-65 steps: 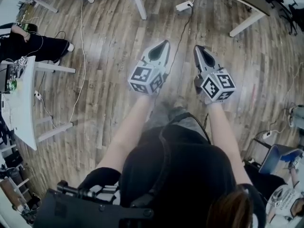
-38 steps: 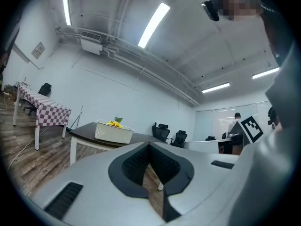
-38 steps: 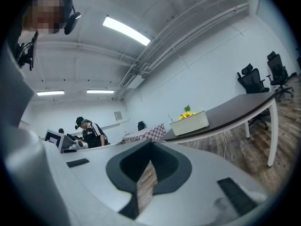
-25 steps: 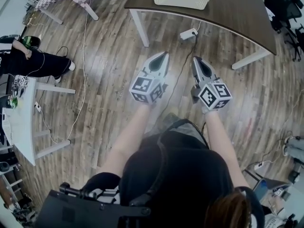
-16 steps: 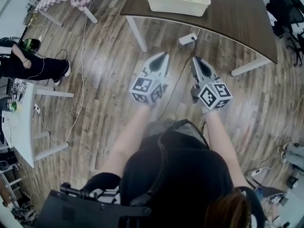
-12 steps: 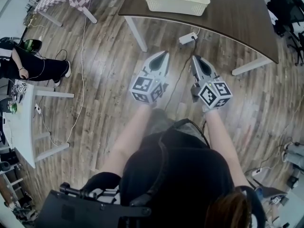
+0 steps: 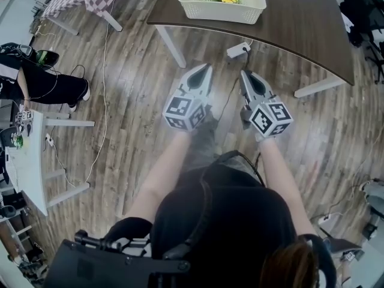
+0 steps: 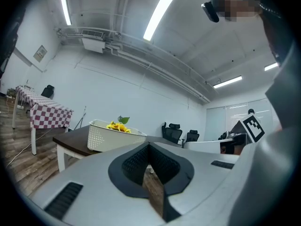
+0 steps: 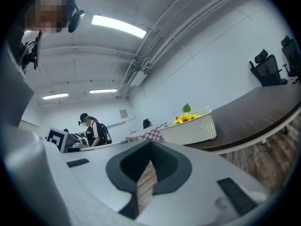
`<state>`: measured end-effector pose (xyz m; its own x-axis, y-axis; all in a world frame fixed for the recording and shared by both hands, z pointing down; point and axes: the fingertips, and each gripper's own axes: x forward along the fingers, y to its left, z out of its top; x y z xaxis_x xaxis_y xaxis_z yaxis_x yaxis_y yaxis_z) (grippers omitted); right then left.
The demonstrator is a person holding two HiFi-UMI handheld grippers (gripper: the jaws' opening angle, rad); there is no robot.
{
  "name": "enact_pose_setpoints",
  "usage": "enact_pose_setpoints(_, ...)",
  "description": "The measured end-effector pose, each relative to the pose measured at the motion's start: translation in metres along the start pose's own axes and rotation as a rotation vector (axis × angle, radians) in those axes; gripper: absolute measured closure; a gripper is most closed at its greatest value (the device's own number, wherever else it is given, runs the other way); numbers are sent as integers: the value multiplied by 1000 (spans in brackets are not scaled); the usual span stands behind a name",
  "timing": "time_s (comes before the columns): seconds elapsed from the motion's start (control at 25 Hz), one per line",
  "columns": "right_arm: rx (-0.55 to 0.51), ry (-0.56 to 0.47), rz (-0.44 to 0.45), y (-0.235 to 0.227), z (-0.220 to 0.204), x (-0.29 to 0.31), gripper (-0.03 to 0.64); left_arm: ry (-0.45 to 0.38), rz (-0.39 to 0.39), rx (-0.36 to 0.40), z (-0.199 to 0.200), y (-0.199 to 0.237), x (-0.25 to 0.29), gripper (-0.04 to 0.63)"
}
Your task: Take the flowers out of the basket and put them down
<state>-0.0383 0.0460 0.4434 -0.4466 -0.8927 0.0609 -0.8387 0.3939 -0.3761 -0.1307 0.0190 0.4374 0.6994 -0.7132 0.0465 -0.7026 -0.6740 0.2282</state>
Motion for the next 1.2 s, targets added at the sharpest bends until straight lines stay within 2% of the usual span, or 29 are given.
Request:
enact_pose_setpoints(0.32,-8,10,-8,-28,11,42,615,20,-28,-11,-2,20,45,595)
enact_pose_setpoints(1.2,-11,-20,-49,-78,55,174,615,27,-111,5,40,111,154,595)
